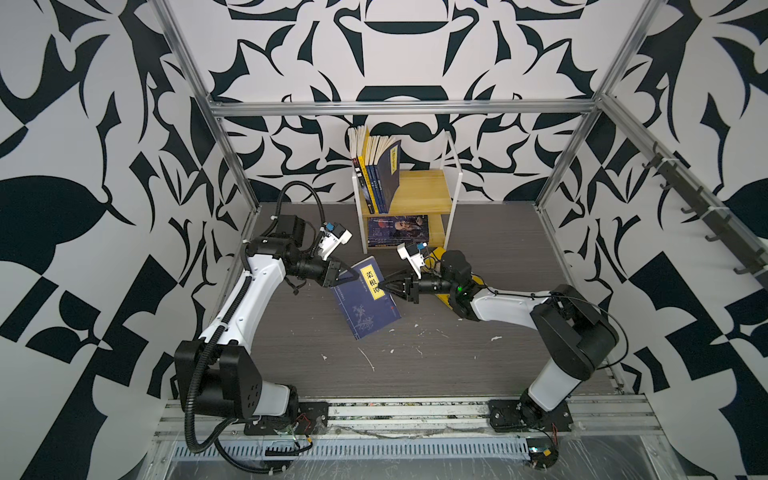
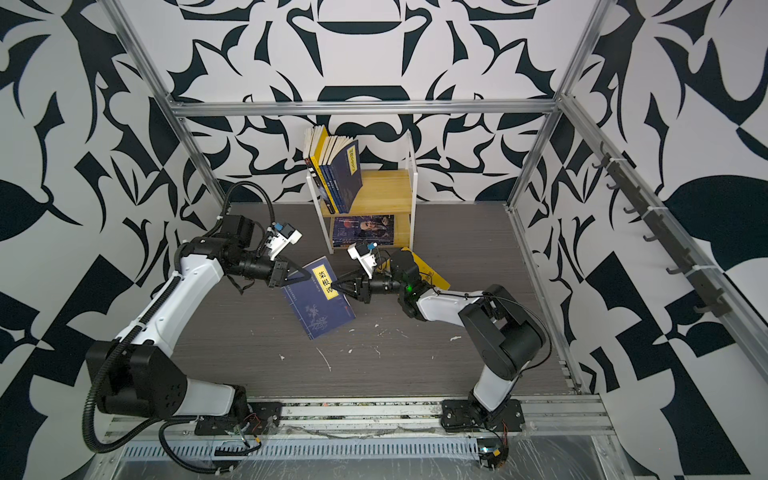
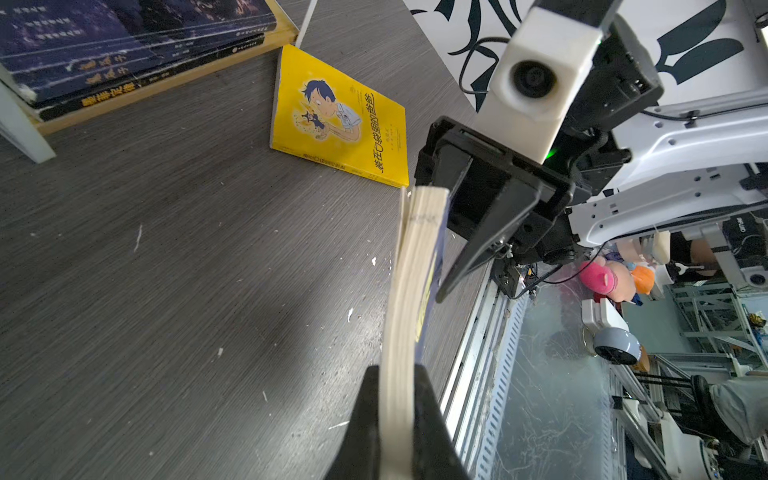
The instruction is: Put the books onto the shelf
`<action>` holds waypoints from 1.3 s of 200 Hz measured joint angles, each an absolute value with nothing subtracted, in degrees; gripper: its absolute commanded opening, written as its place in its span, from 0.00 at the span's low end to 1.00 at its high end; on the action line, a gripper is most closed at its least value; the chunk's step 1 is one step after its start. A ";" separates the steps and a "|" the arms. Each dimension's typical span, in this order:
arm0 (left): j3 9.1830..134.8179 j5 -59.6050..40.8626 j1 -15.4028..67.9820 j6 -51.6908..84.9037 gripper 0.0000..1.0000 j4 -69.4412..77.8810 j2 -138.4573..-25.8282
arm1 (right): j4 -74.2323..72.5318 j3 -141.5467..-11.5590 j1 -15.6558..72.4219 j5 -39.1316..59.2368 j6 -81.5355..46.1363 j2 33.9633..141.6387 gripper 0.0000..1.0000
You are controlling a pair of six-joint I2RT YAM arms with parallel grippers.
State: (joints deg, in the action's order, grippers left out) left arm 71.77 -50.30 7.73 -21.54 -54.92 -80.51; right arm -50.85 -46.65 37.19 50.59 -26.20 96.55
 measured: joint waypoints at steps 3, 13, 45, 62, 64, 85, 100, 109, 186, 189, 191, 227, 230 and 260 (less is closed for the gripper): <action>71.64 -50.28 7.68 -21.43 0.00 -54.89 -80.44 | -50.43 -46.65 37.19 50.02 -25.47 96.36 0.46; 71.18 -50.15 7.27 -20.75 0.00 -54.41 -80.14 | -49.52 -46.33 37.28 48.71 -24.32 95.57 0.51; 69.01 -49.25 3.44 -16.27 0.00 -50.43 -78.04 | -41.87 -45.67 38.09 39.40 -17.21 89.84 0.56; 67.68 -49.01 0.93 -12.75 0.00 -47.40 -76.47 | -37.15 -45.67 39.62 30.96 -12.91 86.72 0.58; 67.55 -48.99 0.64 -12.27 0.00 -47.07 -76.29 | -36.60 -45.67 39.83 30.02 -12.47 86.41 0.58; 66.94 -48.66 -2.15 -7.70 0.00 -44.10 -75.13 | -32.12 -45.87 42.61 20.27 -8.16 84.73 0.60; 66.94 -48.47 -3.99 -4.08 0.00 -41.78 -74.83 | -28.21 -46.89 45.78 13.28 -4.62 84.62 0.62; 66.92 -48.23 -5.15 -1.52 0.00 -40.36 -74.63 | -26.13 -47.86 47.81 9.52 -2.66 84.86 0.62; 66.26 -44.12 -10.63 16.62 0.00 -32.99 -72.53 | -20.36 -61.23 63.99 -18.96 15.59 95.68 0.60; 66.26 -43.75 -10.70 17.34 0.00 -32.86 -72.53 | -20.27 -61.78 64.42 -19.66 16.32 96.33 0.60; 66.26 -43.46 -10.76 17.80 0.00 -32.80 -72.53 | -20.18 -62.17 64.75 -20.18 16.82 96.79 0.60; 66.19 -40.25 -11.03 23.57 0.00 -32.18 -72.53 | -17.69 -71.75 68.42 -27.22 23.83 105.47 0.59; 66.19 -40.01 -11.03 24.01 0.00 -32.18 -72.53 | -17.43 -72.60 68.58 -27.64 24.18 106.13 0.58; 66.19 -38.72 -11.03 26.63 0.00 -32.16 -72.60 | -14.96 -80.42 69.19 -31.20 26.15 111.92 0.58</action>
State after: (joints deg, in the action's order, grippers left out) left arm 66.19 -38.72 -11.03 26.63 -32.16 -72.60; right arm -14.96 -80.42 69.19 -31.20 26.15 111.92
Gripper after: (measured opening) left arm 0.110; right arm 0.578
